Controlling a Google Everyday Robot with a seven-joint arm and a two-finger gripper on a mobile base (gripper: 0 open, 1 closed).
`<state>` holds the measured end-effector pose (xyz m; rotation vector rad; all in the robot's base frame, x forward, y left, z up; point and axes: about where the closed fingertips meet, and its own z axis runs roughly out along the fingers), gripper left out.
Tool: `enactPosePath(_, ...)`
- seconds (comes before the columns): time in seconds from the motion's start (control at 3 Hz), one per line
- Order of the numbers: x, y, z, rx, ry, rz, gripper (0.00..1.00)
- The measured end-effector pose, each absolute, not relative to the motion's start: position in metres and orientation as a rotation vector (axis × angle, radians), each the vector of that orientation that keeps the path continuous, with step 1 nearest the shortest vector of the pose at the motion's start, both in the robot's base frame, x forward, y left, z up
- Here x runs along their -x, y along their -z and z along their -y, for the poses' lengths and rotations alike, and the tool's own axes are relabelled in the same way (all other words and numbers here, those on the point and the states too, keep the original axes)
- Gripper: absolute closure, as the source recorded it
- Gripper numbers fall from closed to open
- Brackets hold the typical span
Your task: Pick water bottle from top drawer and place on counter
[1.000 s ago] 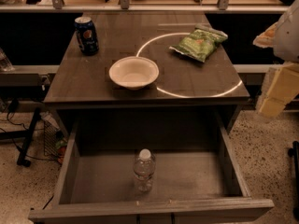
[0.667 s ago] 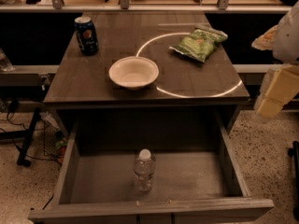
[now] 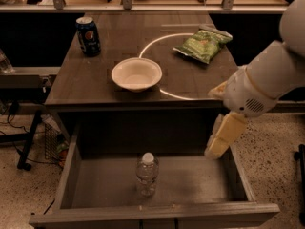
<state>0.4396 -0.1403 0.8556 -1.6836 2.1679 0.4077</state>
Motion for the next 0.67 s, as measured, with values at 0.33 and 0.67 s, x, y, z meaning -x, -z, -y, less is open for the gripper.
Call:
enactPosePath(0.33,-0.426,-0.822,0.119,1.675,-0.556,-2.150,0.00)
enactPosePath(0.67,-0.405,-0.787,0.093,1.630,-0.747,-2.079,0.00)
